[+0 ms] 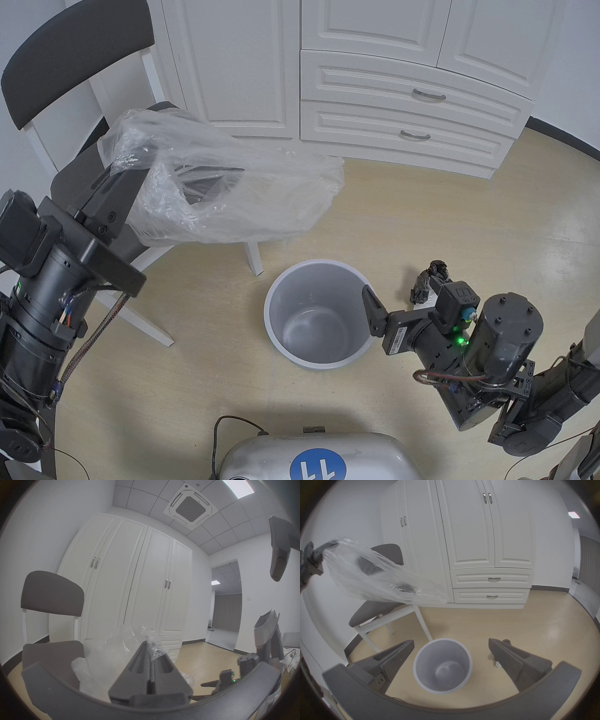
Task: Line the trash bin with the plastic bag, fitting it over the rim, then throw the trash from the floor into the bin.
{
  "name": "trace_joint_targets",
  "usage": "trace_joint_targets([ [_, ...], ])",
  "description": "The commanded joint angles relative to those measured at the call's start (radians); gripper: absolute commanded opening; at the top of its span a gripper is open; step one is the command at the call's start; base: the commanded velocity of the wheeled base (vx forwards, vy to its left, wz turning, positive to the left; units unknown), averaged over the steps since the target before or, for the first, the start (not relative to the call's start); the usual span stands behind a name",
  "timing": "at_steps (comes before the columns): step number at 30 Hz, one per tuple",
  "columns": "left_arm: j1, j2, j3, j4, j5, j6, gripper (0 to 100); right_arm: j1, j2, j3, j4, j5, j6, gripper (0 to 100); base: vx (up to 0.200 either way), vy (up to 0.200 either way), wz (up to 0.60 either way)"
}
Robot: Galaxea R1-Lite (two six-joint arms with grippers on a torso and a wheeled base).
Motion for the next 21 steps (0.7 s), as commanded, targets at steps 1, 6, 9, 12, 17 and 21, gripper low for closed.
trace_joint_targets([
  [1, -0.041, -0.006, 0.005, 0.000, 0.002, 0.008, 0, -0.047, 0.046, -0.035, -0.003, 0.002, 0.001, 100, 0.000, 0.000, 0.00],
  [6, -0.053, -0.006, 0.011, -0.002, 0.002, 0.009, 0, -0.070, 0.062, -0.045, -0.004, 0.008, 0.003, 100, 0.000, 0.000, 0.00],
  [9, -0.054, -0.006, 0.018, 0.000, 0.001, 0.009, 0, -0.079, 0.063, -0.049, -0.026, 0.009, 0.000, 100, 0.000, 0.000, 0.00],
  [12, -0.059, -0.006, 0.018, -0.002, 0.001, 0.011, 0, -0.086, 0.065, -0.049, -0.038, 0.009, -0.002, 100, 0.000, 0.000, 0.00],
  [17, -0.088, -0.011, 0.028, 0.000, 0.002, 0.009, 0, -0.129, 0.029, -0.060, -0.055, 0.029, -0.055, 100, 0.000, 0.000, 0.00],
  [21, -0.088, -0.006, 0.028, 0.000, 0.002, 0.008, 0, -0.176, -0.024, -0.086, -0.049, 0.074, -0.166, 100, 0.000, 0.000, 0.00],
])
